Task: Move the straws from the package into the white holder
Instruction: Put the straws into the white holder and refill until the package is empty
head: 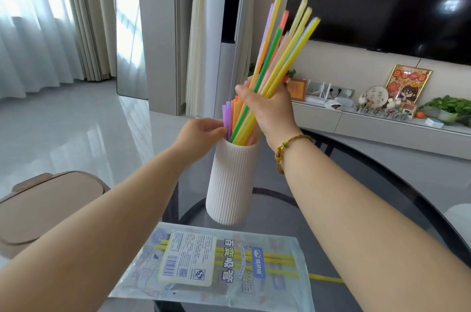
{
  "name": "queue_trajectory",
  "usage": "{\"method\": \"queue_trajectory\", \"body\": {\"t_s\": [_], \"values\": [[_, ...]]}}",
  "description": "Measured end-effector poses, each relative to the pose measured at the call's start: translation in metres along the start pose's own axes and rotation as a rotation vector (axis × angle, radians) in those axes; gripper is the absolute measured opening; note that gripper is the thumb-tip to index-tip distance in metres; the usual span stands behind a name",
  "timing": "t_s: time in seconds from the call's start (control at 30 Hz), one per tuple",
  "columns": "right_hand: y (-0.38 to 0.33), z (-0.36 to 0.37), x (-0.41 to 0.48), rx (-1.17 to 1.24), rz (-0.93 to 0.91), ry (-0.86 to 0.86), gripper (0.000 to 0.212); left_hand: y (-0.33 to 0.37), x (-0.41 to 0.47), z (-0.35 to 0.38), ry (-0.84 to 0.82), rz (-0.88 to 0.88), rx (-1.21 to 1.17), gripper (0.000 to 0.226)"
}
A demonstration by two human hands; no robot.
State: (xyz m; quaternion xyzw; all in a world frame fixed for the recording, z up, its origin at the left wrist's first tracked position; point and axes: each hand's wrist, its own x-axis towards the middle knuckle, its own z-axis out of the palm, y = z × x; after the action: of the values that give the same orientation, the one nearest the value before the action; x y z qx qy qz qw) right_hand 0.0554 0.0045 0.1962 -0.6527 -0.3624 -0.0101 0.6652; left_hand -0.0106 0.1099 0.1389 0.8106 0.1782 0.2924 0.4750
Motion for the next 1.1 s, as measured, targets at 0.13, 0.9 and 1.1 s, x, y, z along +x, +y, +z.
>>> {"method": "queue_trajectory", "body": {"t_s": [0.13, 0.9, 1.1], "values": [[-0.012, -0.008, 0.006, -0.005, -0.015, 0.086, 0.041, 0.002, -0.004, 0.000, 0.013, 0.008, -0.016, 0.023], [-0.025, -0.005, 0.006, -0.699, -0.376, -0.209, 0.048, 0.010, -0.027, 0.013, -0.141, 0.058, -0.138, 0.065], [-0.025, 0.002, 0.011, -0.841, -0.338, -0.353, 0.041, 0.012, -0.028, 0.013, -0.135, 0.063, -0.088, 0.063]]}}
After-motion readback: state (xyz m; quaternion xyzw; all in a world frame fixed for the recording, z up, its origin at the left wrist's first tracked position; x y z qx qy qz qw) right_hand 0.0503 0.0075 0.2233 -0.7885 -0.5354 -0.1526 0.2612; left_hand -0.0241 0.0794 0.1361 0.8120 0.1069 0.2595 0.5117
